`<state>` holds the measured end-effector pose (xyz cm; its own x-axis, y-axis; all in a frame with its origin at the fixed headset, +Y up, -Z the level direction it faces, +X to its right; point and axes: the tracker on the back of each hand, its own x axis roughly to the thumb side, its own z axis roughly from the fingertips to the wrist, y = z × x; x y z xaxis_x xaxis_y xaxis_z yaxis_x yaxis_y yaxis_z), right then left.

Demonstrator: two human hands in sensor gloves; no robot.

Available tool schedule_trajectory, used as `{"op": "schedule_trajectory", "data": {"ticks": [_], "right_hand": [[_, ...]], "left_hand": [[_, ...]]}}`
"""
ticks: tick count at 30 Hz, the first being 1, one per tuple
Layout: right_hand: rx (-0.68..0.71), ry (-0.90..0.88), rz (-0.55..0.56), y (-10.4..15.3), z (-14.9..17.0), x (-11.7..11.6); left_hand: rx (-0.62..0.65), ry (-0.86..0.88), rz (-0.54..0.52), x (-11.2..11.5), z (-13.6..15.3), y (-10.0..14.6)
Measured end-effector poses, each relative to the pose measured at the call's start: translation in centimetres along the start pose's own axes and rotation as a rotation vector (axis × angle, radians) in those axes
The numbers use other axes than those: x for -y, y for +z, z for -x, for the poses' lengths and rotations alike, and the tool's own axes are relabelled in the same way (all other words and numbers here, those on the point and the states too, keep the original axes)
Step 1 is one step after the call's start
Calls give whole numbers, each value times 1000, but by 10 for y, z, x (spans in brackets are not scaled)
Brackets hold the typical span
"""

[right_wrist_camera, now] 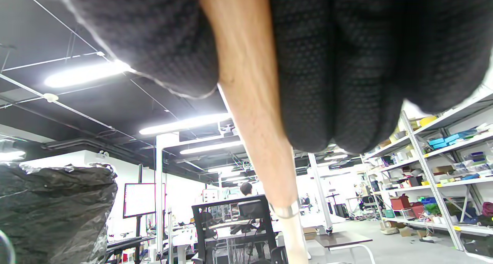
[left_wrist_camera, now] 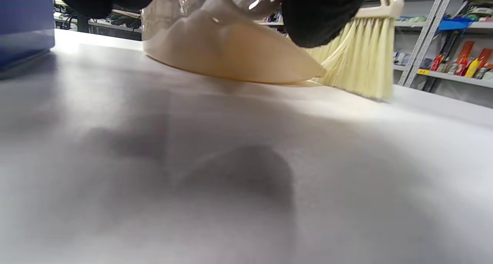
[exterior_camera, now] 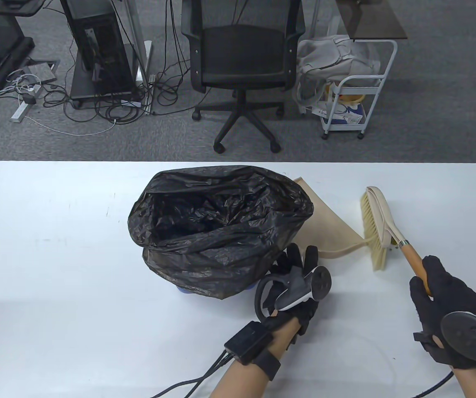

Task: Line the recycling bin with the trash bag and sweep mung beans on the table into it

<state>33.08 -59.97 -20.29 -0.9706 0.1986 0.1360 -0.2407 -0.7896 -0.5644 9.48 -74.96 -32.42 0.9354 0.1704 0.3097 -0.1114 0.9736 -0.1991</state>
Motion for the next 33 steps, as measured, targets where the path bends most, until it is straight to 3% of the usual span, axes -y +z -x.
{"op": "schedule_trajectory", "data": {"ticks": [11,23,33], "right_hand": [[-6,-15,-1,0,3,1],[-16,-38,0,0,7,2],[-5,-28,-3,-11,9,0]], "left_hand": [[-29,52,-19,3,4,-7],[55,80,-34,-12,7,17],[41,113,1,1,24,25]]}}
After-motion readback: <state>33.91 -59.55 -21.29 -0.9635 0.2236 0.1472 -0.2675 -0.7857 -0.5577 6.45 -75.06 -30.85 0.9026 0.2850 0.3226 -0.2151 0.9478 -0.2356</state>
